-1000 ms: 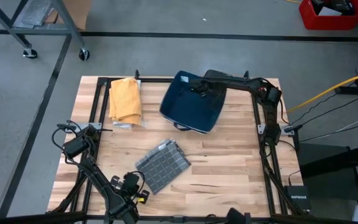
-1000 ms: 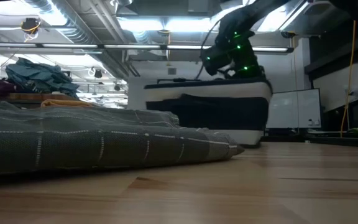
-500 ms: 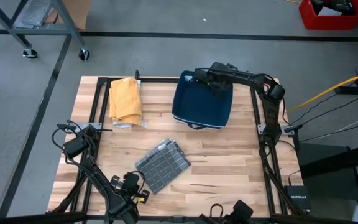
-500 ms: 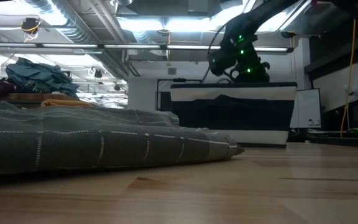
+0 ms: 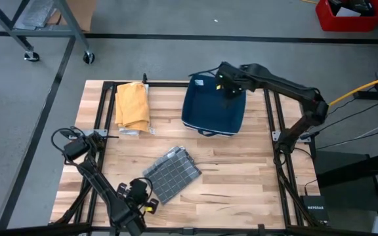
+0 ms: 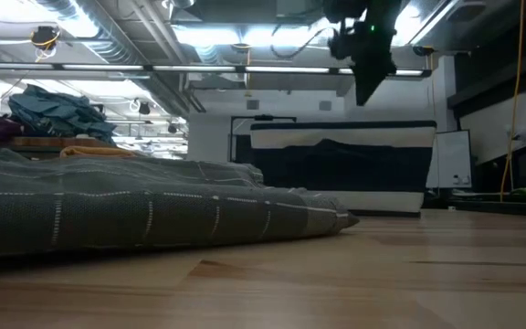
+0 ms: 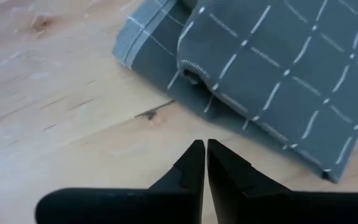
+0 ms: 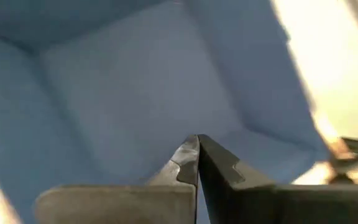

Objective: Fold towel
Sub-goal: Stack the gray patterned towel on top of the yellow towel

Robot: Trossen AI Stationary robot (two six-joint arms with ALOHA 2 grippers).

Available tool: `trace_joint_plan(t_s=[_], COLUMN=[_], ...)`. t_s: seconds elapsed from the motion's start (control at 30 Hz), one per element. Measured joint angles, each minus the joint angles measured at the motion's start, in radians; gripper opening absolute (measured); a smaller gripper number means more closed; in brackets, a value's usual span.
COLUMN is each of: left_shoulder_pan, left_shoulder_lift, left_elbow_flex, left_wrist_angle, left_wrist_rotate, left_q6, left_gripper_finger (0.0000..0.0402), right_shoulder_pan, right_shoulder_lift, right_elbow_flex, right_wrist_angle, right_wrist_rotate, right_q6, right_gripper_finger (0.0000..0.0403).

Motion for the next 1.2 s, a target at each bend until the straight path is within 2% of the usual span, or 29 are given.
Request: trace_joint_plan(t_s=[0.2,0.37,0.67,0.8,0.9,1.07,1.2], left_shoulder_pan=[0.015,0.02,0.019,0.022,0.031,0.044,0.054], left_shoulder_lift=[-0.003,-0.003,-0.003,-0.003,-0.003,-0.003,-0.003], left_elbow_flex=[0.0,0.0,0.0,0.0,0.0,-0.014,-0.063], left_wrist_angle=[0.054,0.12,0.195,0.216,0.214,0.238,0.401], left_wrist_rotate=[0.001,0.001,0.054,0.062,0.074,0.073,0.072], left_q6=[0.018,0.059,-0.022,-0.043,-0.053,-0.118,-0.13], left_gripper_finger=[0.0031,0.0076,0.0167,0.0191,0.0202,0.0211,0.0212], right_shoulder_pan=[0.058,0.142,0.335,0.402,0.45,0.507,0.522], right_shoulder_lift=[-0.018,-0.003,0.047,0.093,0.133,0.213,0.277], right_elbow_flex=[0.001,0.001,0.001,0.001,0.001,0.001,0.001], right_wrist_angle=[-0.031,-0.04,-0.058,-0.064,-0.064,-0.043,-0.009], right_wrist_rotate=[-0.247,-0.482,-0.585,-0.675,-0.664,-0.545,-0.474], right_q6=[0.043,0.042,0.042,0.043,0.043,0.044,0.086], right_gripper_finger=[0.0015,0.0015,0.0016,0.0043,0.0082,0.0152,0.0184])
